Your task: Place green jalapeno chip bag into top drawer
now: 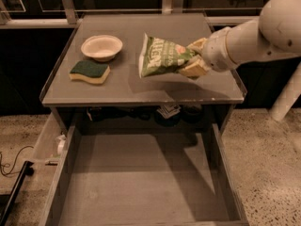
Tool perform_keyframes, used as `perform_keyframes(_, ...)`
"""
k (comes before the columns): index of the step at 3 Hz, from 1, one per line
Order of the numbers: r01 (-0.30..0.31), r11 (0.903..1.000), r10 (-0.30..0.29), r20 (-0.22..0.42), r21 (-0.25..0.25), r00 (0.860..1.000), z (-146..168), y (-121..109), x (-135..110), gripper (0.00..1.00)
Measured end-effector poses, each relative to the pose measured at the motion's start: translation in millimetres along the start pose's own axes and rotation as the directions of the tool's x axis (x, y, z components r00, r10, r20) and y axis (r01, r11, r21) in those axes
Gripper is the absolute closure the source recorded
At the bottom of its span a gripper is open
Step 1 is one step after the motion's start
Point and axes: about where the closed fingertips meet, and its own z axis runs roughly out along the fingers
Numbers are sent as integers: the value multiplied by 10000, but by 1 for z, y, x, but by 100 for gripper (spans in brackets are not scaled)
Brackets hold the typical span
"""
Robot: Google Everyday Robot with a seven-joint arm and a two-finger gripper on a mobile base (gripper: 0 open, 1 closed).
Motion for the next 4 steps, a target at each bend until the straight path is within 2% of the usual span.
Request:
perform_keyframes(1,173,9995,-161,-423,258,9990,-34,43,17,100)
perform_keyframes(2,188,9994,-168,-721,276,9973,-55,84,37,100)
perform_keyframes(3,146,9998,-135,-926,114,9956,-64,122,61,100)
perform_keyframes(4,-133,9998,117,-959,-157,9953,-53,153,96,100)
